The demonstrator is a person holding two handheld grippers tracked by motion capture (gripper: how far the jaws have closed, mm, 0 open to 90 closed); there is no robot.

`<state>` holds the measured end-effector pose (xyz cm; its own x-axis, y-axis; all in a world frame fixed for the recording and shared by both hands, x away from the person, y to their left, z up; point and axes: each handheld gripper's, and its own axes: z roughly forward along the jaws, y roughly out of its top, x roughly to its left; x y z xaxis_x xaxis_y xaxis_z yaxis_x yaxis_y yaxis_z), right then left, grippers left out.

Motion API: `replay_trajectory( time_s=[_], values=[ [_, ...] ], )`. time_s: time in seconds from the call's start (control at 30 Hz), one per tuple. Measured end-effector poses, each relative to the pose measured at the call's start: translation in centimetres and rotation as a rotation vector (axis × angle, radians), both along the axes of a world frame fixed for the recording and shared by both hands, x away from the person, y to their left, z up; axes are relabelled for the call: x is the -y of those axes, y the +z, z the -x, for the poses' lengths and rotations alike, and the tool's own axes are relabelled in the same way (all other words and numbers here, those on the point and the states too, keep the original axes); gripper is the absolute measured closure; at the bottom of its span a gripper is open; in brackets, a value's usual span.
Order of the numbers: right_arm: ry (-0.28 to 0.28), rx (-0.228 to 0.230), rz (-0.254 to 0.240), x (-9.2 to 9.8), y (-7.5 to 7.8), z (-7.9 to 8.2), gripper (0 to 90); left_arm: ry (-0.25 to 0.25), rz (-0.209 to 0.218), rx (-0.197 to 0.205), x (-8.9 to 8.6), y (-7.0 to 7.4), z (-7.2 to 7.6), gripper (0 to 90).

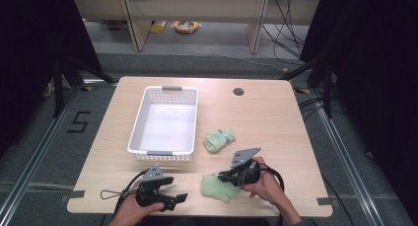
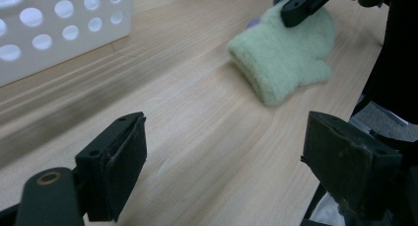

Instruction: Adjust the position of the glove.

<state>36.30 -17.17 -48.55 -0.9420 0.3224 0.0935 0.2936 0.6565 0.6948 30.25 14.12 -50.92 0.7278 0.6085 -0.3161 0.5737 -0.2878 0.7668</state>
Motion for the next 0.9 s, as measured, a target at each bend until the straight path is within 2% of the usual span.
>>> replay_trajectory(
  time_s=[0.03, 0.1, 0.13, 0.17, 0.2, 0.27, 0.33, 0.37, 0.43, 0.47, 0.5, 0.53, 0.57, 0.67, 0.7, 0.73, 0.83, 0.9],
  values=[
    [0.000, 0.000, 0.000, 0.0, 0.0, 0.0, 83.8, 0.000, 0.000, 0.000, 0.0, 0.0, 0.0, 16.2],
    [0.011, 0.022, 0.054, -0.5, -0.7, -0.5, 83.7, -0.003, -0.010, -0.003, 0.1, -0.1, -0.1, 16.3],
    [0.030, 0.034, 0.063, -0.6, -0.8, -0.7, 83.7, -0.003, -0.010, -0.003, 0.1, -0.1, -0.1, 16.3],
    [0.024, 0.021, 0.070, -0.8, -1.1, -0.7, 83.6, -0.004, -0.011, -0.022, 0.3, -0.2, 0.0, 16.2],
    [0.040, 0.032, 0.081, -0.9, -1.2, -0.8, 83.4, 0.001, -0.011, -0.016, 0.4, -0.2, 0.0, 16.3],
    [0.038, 0.042, 0.083, -1.0, -1.3, -1.0, 83.0, -0.013, -0.027, -0.006, 0.4, -0.2, -0.1, 16.4],
    [0.043, 0.048, 0.081, -0.9, -1.4, -1.1, 81.7, -0.017, -0.017, -0.006, 0.6, -0.3, 0.0, 16.5],
    [0.043, 0.036, 0.076, -0.9, -1.4, -1.0, 80.1, -0.004, -0.004, -0.015, 0.8, -0.3, 0.1, 16.5],
    [0.034, 0.042, 0.079, -0.9, -1.4, -1.0, 77.1, -0.007, -0.006, -0.009, 0.8, -0.3, 0.1, 16.5],
    [0.035, 0.045, 0.079, -0.8, -1.4, -1.1, 72.6, -0.013, -0.007, -0.003, 0.7, -0.3, 0.1, 16.5],
    [0.019, 0.032, 0.077, -0.8, -1.3, -1.1, 69.8, -0.018, -0.019, -0.005, 0.6, -0.2, 0.0, 16.5],
    [0.017, 0.039, 0.080, -0.7, -1.2, -1.2, 67.2, -0.017, -0.017, -0.011, 0.5, -0.2, 0.0, 16.5],
    [-0.017, 0.027, 0.069, -0.7, -1.1, -1.2, 64.4, -0.013, -0.011, -0.012, 0.5, -0.2, 0.0, 16.5],
    [-0.040, 0.025, 0.047, -0.4, -0.7, -1.3, 63.2, -0.010, -0.021, -0.008, 0.3, -0.2, -0.1, 16.5],
    [-0.080, 0.052, 0.019, -0.1, -0.3, -1.5, 60.4, -0.005, -0.013, -0.015, 0.3, -0.2, -0.1, 16.5],
    [-0.108, 0.054, 0.011, 0.0, 0.0, -1.6, 60.2, 0.000, -0.008, -0.020, 0.4, -0.2, -0.1, 16.4],
    [-0.178, 0.095, 0.014, 0.4, 0.9, -2.1, 58.0, -0.001, -0.002, -0.024, 0.5, -0.2, 0.0, 16.3],
    [-0.221, 0.097, 0.002, 0.6, 1.3, -2.6, 57.7, 0.006, 0.004, -0.025, 0.5, -0.2, 0.0, 16.3]
  ],
)
